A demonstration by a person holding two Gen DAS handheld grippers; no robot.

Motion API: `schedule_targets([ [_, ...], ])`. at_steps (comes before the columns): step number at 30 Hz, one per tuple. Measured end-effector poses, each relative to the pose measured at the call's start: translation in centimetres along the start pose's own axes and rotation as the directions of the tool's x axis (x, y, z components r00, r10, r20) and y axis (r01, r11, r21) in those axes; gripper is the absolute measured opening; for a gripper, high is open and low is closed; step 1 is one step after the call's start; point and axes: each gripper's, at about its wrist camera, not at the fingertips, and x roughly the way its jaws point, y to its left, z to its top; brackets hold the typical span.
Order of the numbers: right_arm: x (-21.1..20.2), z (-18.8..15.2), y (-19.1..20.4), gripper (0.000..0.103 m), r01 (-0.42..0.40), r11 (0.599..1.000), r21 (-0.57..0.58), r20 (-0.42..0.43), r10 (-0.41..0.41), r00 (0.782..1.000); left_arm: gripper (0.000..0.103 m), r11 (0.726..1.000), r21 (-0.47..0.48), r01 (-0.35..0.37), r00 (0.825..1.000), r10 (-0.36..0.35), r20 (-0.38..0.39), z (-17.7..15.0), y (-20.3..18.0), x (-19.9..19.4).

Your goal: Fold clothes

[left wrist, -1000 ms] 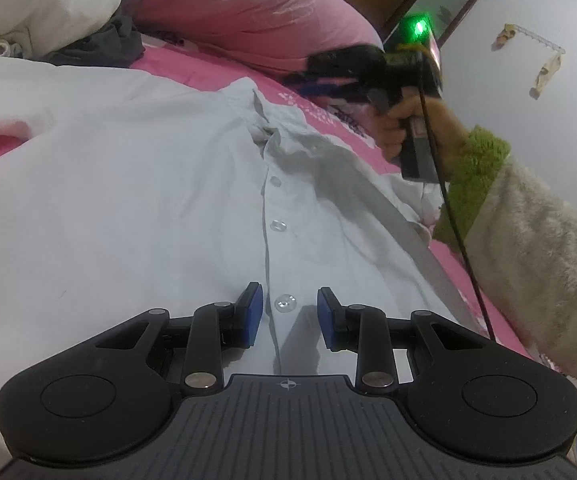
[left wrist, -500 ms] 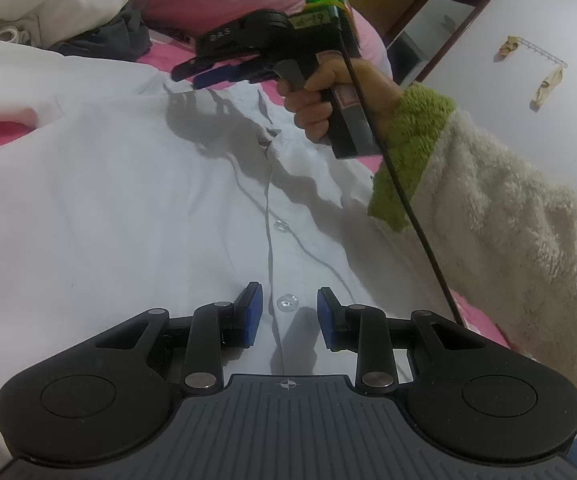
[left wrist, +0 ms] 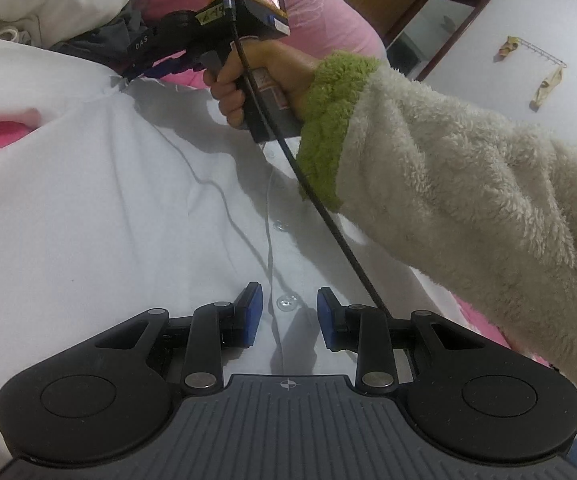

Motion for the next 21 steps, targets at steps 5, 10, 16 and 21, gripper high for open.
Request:
schedule_targets([
  [5, 0.0, 0.2, 0.6, 0.029, 0.047, 0.999, 0.013, 0.050, -0.048, 0.998, 0.030, 1.000, -0.001, 0.001, 1.000, -0.001, 0.000, 0.0, 0.0, 0.0],
  [10, -4.4, 1.2, -1.3, 0.029, 0.116, 0.986, 0.123, 0.132, -0.132, 0.982, 0.030, 1.000, -0.003, 0.003, 1.000, -0.003, 0.000, 0.0, 0.1, -0.1],
  [16, -17.4, -1.1, -7.0, 0.031, 0.156, 0.940, 0.305, 0.235, -0.233, 0.944, 0.030, 1.000, -0.007, 0.005, 1.000, -0.005, -0.001, 0.0, 0.1, 0.0],
  [21, -28.1, -8.1, -11.2, 0.042, 0.223, 0.860, 0.459, 0.233, -0.359, 0.904, 0.030, 1.000, -0.008, 0.005, 1.000, -0.005, -0.002, 0.0, 0.1, 0.1],
])
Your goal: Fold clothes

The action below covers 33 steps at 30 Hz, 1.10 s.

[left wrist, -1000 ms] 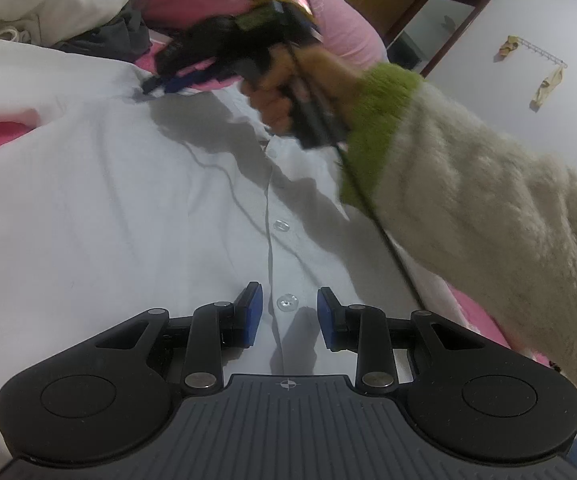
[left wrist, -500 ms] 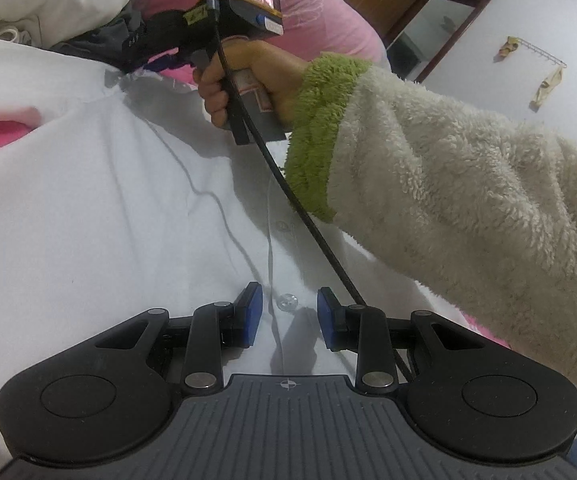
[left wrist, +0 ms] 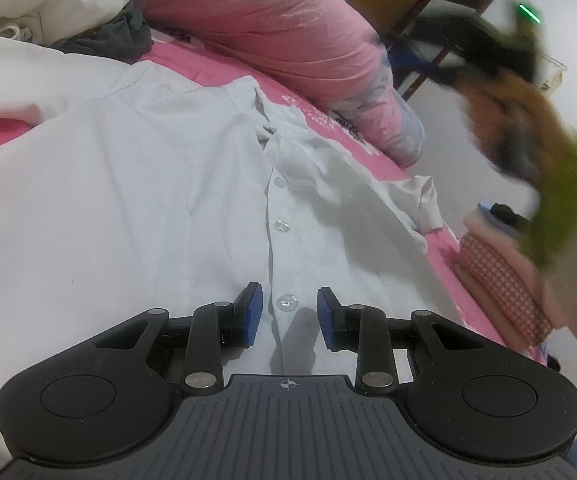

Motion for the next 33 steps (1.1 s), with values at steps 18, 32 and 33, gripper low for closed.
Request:
schedule_targets([
  [18, -6.8, -15.4, -23.3, 0.045, 0.331, 0.779, 0.532, -0.183, -0.276, 0.944, 0.030, 1.000, -0.015, 0.011, 1.000, -0.011, -0.001, 0.1, 0.3, -0.1],
  [32, 4.8, -15.0, -16.7, 0.036, 0.533, 0.827, -0.179, -0.051, -0.549, 0.835, 0.030, 1.000, -0.017, 0.016, 1.000, -0.016, -0.003, 0.1, 0.3, 0.0],
  [33, 4.7, -14.7, -17.0, 0.023, 0.526, 0.835, -0.163, -0.052, -0.540, 0.840, 0.030, 1.000, -0.017, 0.017, 1.000, -0.017, -0.003, 0.2, 0.3, 0.0],
])
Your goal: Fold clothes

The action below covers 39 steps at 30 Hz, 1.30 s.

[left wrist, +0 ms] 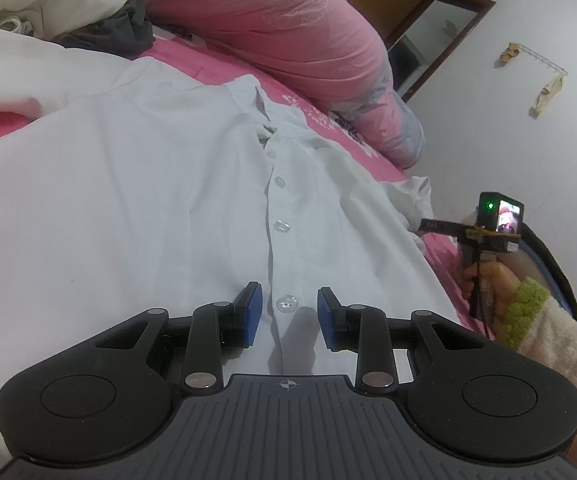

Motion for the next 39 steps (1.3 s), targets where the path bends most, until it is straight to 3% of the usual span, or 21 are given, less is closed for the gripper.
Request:
schedule_targets([
  [1, -0.2, 0.2, -0.5, 0.000, -0.010, 1.000, 0.018, -0.003, 0.010, 1.000, 0.030, 1.000, 0.000, 0.000, 1.000, 0.000, 0.000, 0.0, 0.0, 0.0],
  [5, -2.9, 1.5, -2.8, 0.000, -0.036, 0.997, 0.068, 0.046, 0.033, 0.998, 0.030, 1.000, 0.002, 0.000, 1.000, 0.000, -0.001, 0.0, 0.0, 0.0],
  [13, -13.7, 4.9, -8.7, 0.000, -0.092, 0.983, 0.158, 0.150, 0.068, 0.986, 0.030, 1.000, 0.001, 0.003, 1.000, -0.003, 0.000, 0.0, 0.0, 0.0],
  [15, -16.5, 5.7, -9.8, 0.000, -0.076, 0.985, 0.156, 0.190, 0.046, 0.981, 0.030, 1.000, -0.001, 0.005, 1.000, -0.005, 0.000, 0.1, 0.1, 0.0],
  [21, -23.3, 7.3, -12.6, 0.000, 0.042, 0.993, 0.111, 0.321, -0.076, 0.944, 0.030, 1.000, -0.006, 0.011, 1.000, -0.011, 0.003, 0.1, 0.2, 0.1],
  [26, -26.9, 8.2, -15.1, 0.000, 0.038, 0.985, 0.169, 0.367, -0.099, 0.925, 0.030, 1.000, -0.006, 0.012, 1.000, -0.012, 0.005, 0.0, 0.2, 0.1],
  [31, -30.7, 9.0, -16.5, 0.000, -0.017, 0.979, 0.201, 0.414, -0.069, 0.908, 0.030, 1.000, -0.005, 0.013, 1.000, -0.013, 0.005, 0.0, 0.2, 0.1],
  [39, -34.9, 13.1, -14.7, 0.000, -0.085, 0.987, 0.137, 0.525, 0.001, 0.851, 0.030, 1.000, -0.011, 0.012, 1.000, -0.012, 0.006, 0.1, 0.2, 0.0],
])
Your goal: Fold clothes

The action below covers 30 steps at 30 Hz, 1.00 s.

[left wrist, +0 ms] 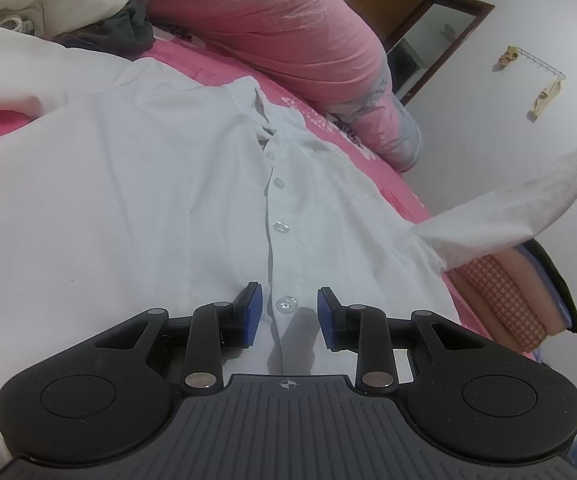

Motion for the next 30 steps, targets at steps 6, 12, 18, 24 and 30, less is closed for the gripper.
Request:
schedule_targets([
  [6, -0.9, 3.5, 9.1, 0.000, -0.286, 0.953, -0.097, 0.075, 0.293, 0.953, 0.031, 0.999, 0.002, -0.050, 0.994, 0.050, 0.098, 1.2, -1.3, -3.4],
  [12, -5.3, 1.2, 21.7, 0.000, -0.654, 0.707, -0.269, -0.029, 0.673, 0.739, 0.034, 0.994, -0.052, -0.097, 0.980, 0.104, 0.170, 1.3, -0.5, -11.8],
  [18, -8.3, -7.7, 33.1, 0.048, -0.815, 0.471, -0.339, -0.302, 0.765, 0.568, 0.044, 0.980, -0.073, -0.183, 0.971, 0.192, 0.144, -1.2, 1.0, -17.9],
  [24, -8.2, -7.3, 28.0, 0.053, -0.818, 0.572, -0.068, -0.281, 0.776, 0.565, 0.049, 0.973, -0.057, -0.222, 0.968, 0.227, 0.107, -2.3, 1.1, -18.0],
  [30, -7.7, -8.3, 13.8, 0.055, -0.604, 0.726, 0.328, -0.193, 0.677, 0.710, 0.050, 0.972, 0.044, -0.231, 0.968, 0.226, 0.107, -1.4, -1.1, -17.2],
])
